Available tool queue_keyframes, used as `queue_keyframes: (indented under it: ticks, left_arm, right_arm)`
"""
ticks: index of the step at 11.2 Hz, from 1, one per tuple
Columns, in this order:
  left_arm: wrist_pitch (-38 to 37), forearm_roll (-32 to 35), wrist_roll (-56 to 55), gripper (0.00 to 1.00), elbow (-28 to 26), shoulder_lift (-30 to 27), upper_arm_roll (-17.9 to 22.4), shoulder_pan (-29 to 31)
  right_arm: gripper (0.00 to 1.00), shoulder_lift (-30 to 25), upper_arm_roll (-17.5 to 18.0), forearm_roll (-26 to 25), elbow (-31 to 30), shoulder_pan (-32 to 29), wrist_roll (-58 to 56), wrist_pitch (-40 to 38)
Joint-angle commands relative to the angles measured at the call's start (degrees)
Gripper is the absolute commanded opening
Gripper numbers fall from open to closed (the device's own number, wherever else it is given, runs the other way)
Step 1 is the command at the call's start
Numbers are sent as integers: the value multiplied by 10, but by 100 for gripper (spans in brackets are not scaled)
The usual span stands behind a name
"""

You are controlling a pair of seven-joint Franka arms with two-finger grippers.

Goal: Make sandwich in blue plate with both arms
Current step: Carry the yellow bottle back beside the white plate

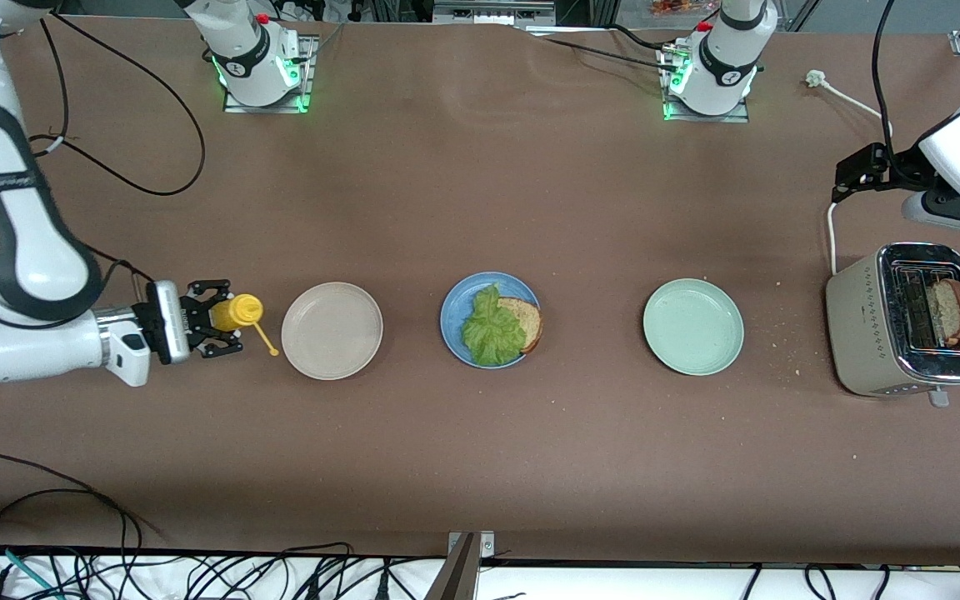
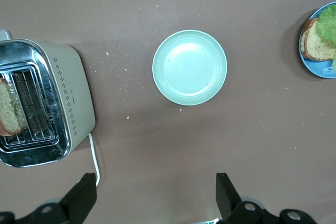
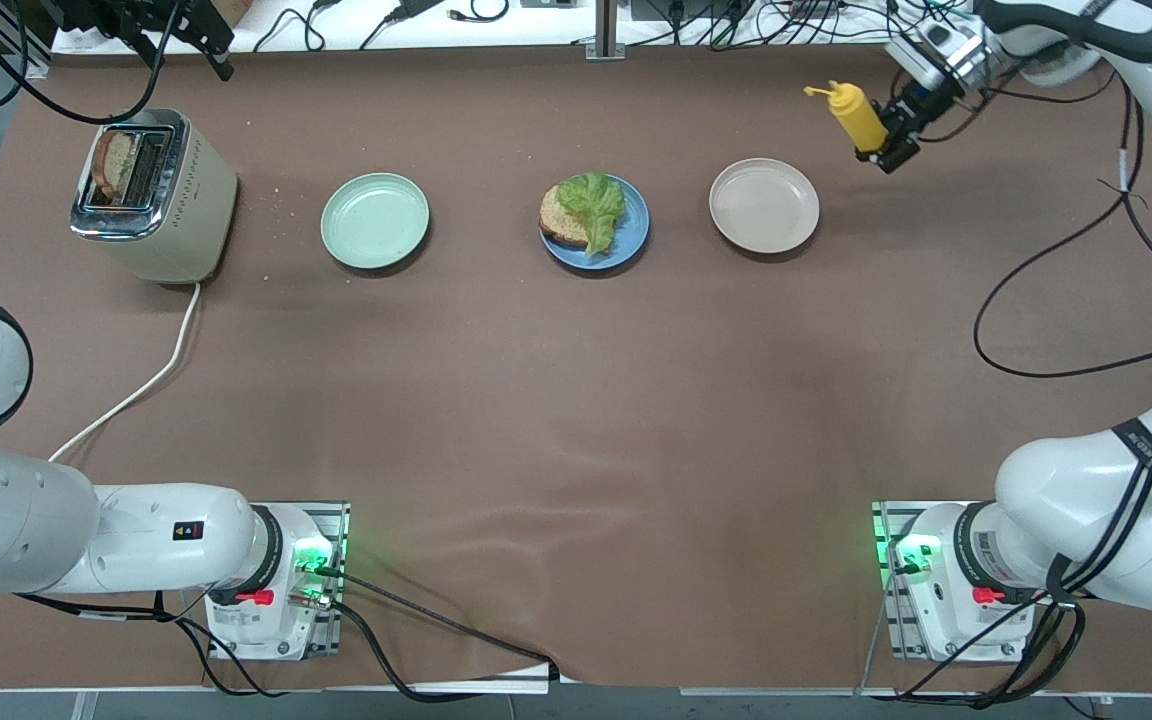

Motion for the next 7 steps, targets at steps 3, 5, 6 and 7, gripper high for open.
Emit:
queue_keyframes:
  ticks: [3, 5, 6, 7]
  left_arm:
    - [-10, 9, -1, 100, 10, 1, -3, 1]
    - [-10, 9, -1, 100, 10, 1, -3, 1]
    - [-10, 9, -1, 100, 10, 1, -3, 1]
    - [-10, 9, -1, 100, 10, 1, -3, 1]
  right_arm:
    - [0, 141, 73, 36, 12, -96, -172, -12]
    - [0, 185, 83, 36, 30, -101, -211, -11]
    - [0, 201, 87, 36, 40, -101, -227, -10]
    - [0, 220, 91, 34, 49, -103, -238, -7]
